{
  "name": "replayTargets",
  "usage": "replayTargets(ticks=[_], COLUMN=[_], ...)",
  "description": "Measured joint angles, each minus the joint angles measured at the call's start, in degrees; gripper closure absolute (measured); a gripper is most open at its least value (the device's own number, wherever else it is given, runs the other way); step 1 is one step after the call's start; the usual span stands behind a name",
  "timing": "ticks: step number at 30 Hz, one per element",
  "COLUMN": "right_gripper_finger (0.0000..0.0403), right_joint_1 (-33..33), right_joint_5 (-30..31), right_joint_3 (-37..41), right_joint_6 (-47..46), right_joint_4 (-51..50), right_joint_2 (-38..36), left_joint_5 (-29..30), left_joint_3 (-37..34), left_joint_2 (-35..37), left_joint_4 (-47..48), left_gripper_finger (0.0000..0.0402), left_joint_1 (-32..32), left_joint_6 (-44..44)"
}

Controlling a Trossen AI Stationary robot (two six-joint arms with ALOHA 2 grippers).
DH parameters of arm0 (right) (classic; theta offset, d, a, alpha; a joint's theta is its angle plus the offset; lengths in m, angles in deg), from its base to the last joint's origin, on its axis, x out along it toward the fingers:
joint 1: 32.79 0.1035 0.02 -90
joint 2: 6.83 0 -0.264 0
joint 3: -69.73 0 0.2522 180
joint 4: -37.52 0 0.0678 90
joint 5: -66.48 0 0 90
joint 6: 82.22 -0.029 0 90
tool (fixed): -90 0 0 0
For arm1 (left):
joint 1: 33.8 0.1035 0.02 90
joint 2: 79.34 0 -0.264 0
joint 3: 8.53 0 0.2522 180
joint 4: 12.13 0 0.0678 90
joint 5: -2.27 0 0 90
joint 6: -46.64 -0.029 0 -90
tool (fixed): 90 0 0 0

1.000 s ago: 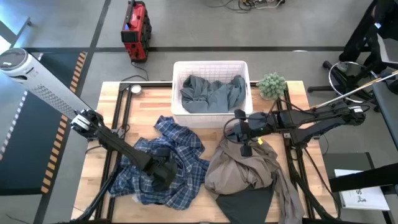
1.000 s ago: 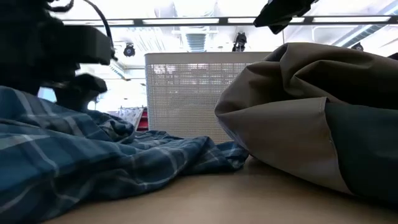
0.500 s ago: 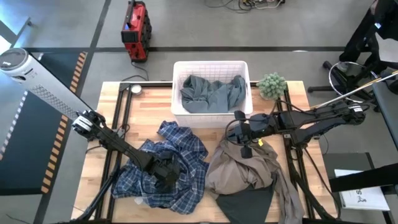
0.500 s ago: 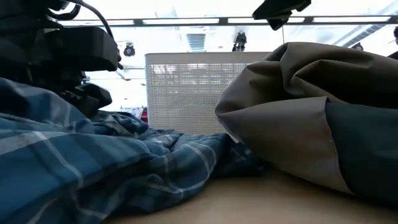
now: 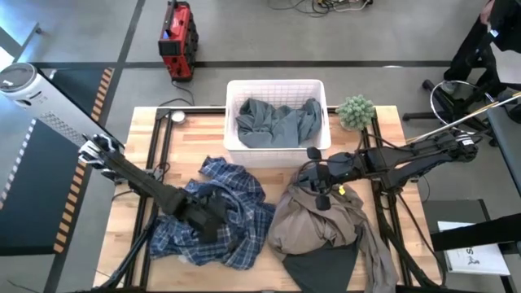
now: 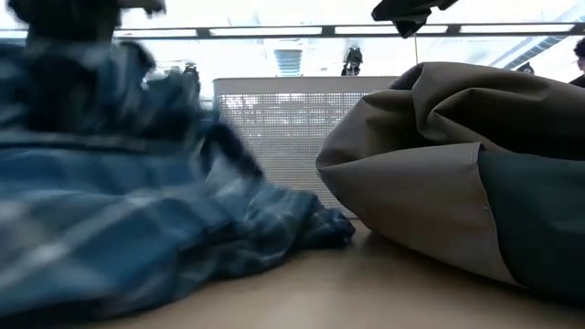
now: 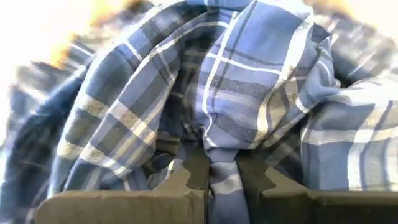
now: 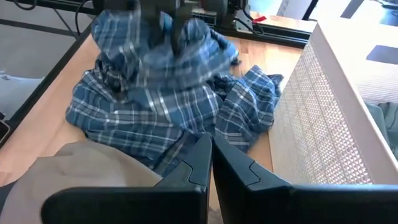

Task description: Sort clothes

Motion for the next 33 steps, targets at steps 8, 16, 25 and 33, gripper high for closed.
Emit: replayTargets(ticks=[8, 16, 25, 33], right_gripper_finger=[0.0403, 0.0403, 0.0403, 0.0403], right_joint_1=[2.03, 5.16, 11.43, 19.38], right_joint_5=[0.93, 5.47, 6.52, 11.33], right_joint_3=[0.02, 0.02, 0.02, 1.02], right_joint_6=[-0.02, 0.0, -1.02, -4.61], right_joint_4=[0.44, 0.86, 3.35, 3.45], right_joint_2=[0.0, 0.0, 0.0, 0.27], left_joint_5=[13.11, 29.01, 32.45, 16.87], left_joint_3=[11.45, 22.87, 26.65, 26.67], left_joint_2=[8.95, 11.93, 12.69, 13.41], left_joint_4=[6.13, 5.73, -13.15, -29.23], left_gripper_finger=[0.0381, 0.0381, 0.0381, 0.0381], left_joint_1=[-0.36, -0.13, 4.45, 16.42], left_joint_6=[-2.38, -15.66, -40.83, -53.79])
